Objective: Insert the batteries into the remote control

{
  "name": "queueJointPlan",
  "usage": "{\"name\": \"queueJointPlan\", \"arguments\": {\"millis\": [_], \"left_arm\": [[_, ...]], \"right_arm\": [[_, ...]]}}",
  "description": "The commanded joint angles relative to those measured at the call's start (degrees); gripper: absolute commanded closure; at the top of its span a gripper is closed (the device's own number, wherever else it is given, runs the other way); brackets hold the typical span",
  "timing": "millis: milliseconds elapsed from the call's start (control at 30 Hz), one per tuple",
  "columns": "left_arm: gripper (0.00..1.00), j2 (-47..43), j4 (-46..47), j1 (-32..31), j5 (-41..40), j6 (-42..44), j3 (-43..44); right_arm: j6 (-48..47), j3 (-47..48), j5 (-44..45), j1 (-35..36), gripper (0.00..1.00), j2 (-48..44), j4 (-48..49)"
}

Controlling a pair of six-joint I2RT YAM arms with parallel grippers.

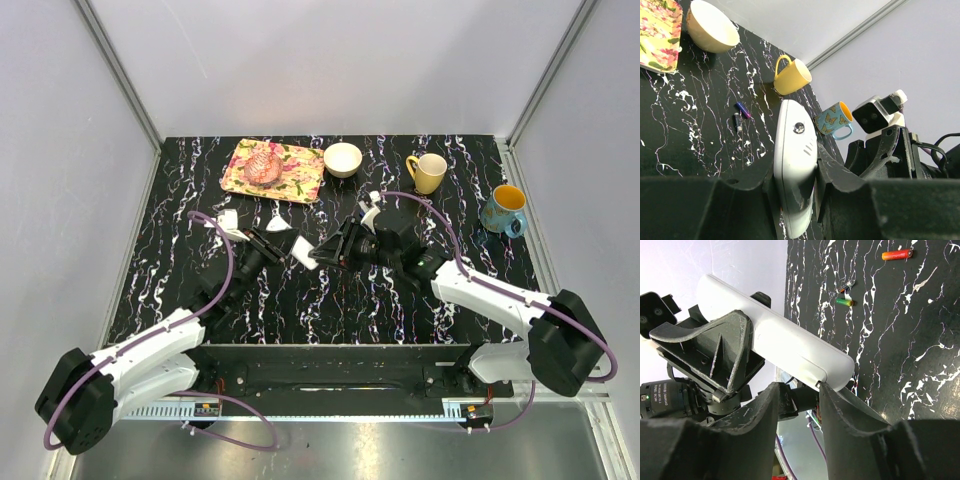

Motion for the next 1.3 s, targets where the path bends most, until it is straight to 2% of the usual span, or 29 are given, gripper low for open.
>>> {"name": "queueJointPlan", "arguments": {"millis": [0,833,1267], "left_arm": [[1.00,0.5,2.4,-1.5,2.5,-1.4,2.2],[1.00,0.6,-2.6,-1.6,2.1,3.5,4.7],[1.00,0.2,-3.6,-1.5,2.3,1.6,5.6]], "right_arm": [[-0.6,3.2,-0.3,-0.1,0.56,-2.4,3.9],[-1.4,3.6,0.2,-0.1,0.56,-4.3,2.3],[-1.3,1.7,0.2,-0.1,0.56,-5.1,1.3]]}}
